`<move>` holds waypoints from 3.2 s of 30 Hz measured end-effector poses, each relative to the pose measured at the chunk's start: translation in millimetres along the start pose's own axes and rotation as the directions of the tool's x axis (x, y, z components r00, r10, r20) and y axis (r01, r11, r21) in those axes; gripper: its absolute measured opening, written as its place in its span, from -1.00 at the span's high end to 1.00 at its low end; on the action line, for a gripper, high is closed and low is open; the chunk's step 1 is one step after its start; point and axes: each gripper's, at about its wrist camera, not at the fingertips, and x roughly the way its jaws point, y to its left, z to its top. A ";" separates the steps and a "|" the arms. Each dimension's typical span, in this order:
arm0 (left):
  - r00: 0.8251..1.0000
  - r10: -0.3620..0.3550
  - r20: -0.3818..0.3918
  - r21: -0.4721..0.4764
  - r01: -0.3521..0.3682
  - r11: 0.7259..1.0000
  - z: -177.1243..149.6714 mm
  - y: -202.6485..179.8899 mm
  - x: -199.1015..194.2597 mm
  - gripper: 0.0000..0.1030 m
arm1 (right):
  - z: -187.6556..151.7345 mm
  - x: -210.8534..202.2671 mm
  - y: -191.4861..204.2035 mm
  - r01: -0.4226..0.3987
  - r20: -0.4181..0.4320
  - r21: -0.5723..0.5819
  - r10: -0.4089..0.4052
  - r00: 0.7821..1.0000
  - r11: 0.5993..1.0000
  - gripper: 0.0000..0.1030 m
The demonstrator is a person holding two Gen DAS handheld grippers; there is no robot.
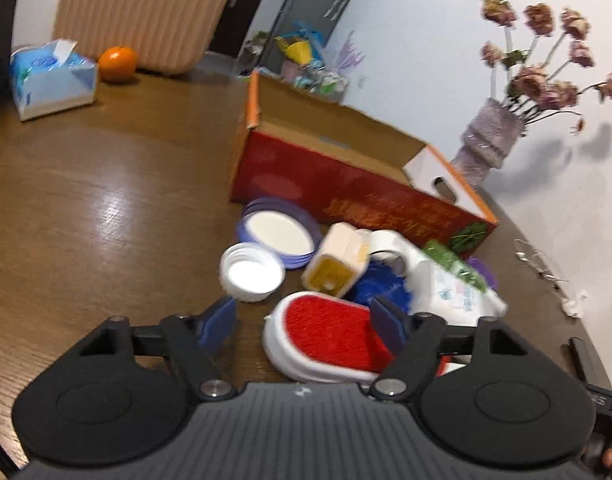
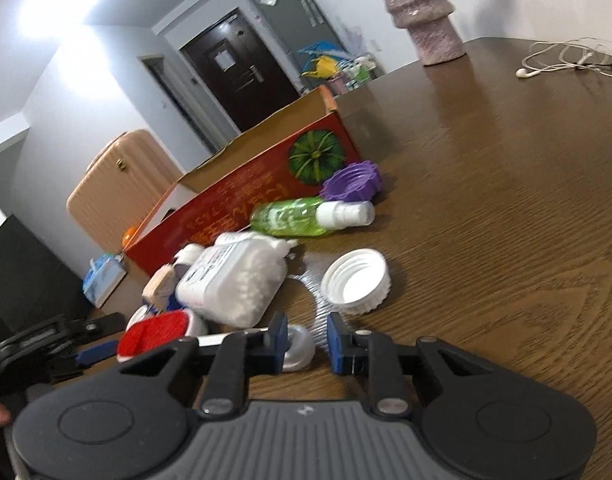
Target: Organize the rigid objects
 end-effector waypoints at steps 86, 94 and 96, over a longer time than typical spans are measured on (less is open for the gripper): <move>0.876 0.150 0.458 0.286 -0.305 0.909 19.6 -100.8 -80.6 -1.00 | 79.4 -33.9 101.2 0.259 0.412 -0.577 0.002 0.911 0.775 -0.95; 0.873 0.148 0.464 0.285 -0.305 0.909 -31.3 -109.0 -104.5 -1.00 | 35.2 -75.0 98.7 0.236 0.435 -0.549 0.033 0.900 0.802 -0.97; 0.874 0.147 0.463 0.282 -0.302 0.911 -40.6 -108.6 -113.4 -1.00 | 23.0 -88.3 99.4 0.236 0.436 -0.536 0.026 0.900 0.810 -0.97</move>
